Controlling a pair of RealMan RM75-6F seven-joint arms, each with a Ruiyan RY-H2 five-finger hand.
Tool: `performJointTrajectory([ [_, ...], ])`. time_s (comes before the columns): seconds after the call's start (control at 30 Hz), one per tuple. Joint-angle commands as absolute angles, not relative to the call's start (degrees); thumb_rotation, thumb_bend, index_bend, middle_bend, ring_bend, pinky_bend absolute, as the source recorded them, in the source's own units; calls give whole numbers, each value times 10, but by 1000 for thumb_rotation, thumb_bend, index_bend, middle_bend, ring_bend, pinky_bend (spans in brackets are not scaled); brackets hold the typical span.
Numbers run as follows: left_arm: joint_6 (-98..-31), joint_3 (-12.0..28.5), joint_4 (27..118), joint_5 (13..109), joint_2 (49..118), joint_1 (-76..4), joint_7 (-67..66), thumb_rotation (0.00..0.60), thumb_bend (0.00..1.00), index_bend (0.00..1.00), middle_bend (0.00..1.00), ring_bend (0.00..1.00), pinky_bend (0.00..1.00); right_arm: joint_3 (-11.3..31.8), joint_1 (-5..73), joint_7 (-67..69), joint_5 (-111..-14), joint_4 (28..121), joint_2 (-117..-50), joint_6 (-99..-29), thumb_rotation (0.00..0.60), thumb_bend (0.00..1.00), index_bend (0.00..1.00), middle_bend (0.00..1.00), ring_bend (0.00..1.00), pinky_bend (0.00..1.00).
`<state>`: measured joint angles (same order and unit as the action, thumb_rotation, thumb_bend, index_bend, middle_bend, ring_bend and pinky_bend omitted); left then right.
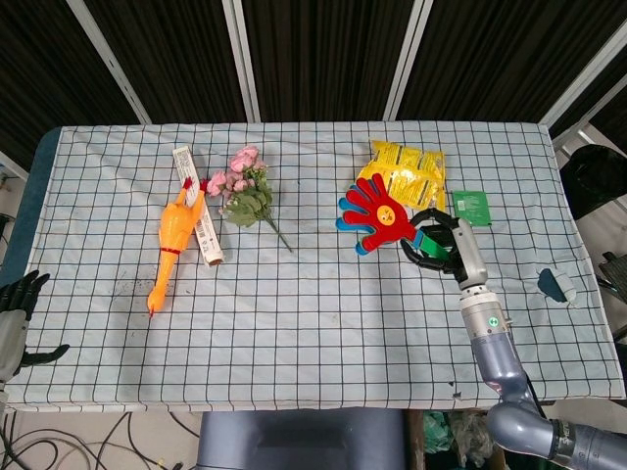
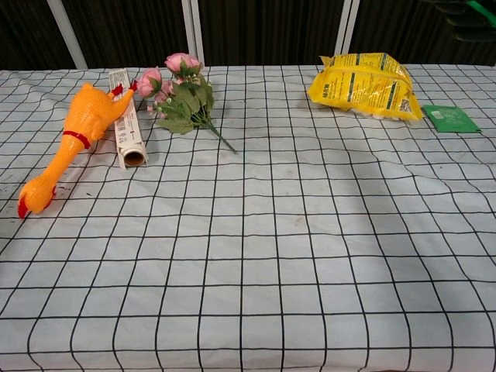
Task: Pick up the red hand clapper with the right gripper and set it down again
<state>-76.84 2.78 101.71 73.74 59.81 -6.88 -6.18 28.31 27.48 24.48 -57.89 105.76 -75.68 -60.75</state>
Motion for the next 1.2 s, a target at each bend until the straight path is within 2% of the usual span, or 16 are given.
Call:
performJointTrajectory([
  [0.03, -769, 28, 1017, 737, 598, -69, -62, 600, 0, 0, 0, 0, 0, 245, 275, 171, -634, 1012, -752, -593, 600, 701, 875, 939, 1000, 962],
  [0.2, -768, 28, 1017, 737, 598, -69, -61, 600, 0, 0, 0, 0, 0, 198, 291, 78, -684, 952, -752, -589, 600, 692, 875, 909, 974, 935],
  [0.33, -767, 28, 1017, 737, 598, -69, -61, 600, 0, 0, 0, 0, 0, 166, 304, 11, -679, 913, -755, -564, 600, 646, 875, 886, 951, 917],
  [0.67, -766, 28, 1017, 734, 597, -70, -61, 600, 0, 0, 0, 0, 0, 146, 318, -33, -621, 862, -792, -540, 600, 642, 874, 875, 941, 912],
  [0.77, -765, 29, 1018, 733, 597, -70, -62, 600, 0, 0, 0, 0, 0, 144, 324, -42, -613, 845, -805, -538, 600, 629, 857, 838, 912, 874],
  [0.9, -765, 29, 1019, 732, 596, -70, -61, 600, 0, 0, 0, 0, 0, 138, 334, -59, -596, 818, -821, -525, 600, 578, 800, 743, 836, 730],
  [0.97, -764, 29, 1019, 731, 596, -70, -61, 600, 0, 0, 0, 0, 0, 134, 338, -73, -588, 806, -826, -519, 600, 538, 762, 679, 779, 622],
  [1.13, -761, 29, 1020, 728, 596, -71, -62, 600, 0, 0, 0, 0, 0, 126, 343, -111, -566, 779, -841, -525, 600, 391, 558, 397, 498, 281],
  [1.2, -761, 29, 1020, 727, 596, -71, -62, 600, 0, 0, 0, 0, 0, 126, 344, -123, -554, 773, -845, -526, 600, 326, 474, 289, 381, 214],
])
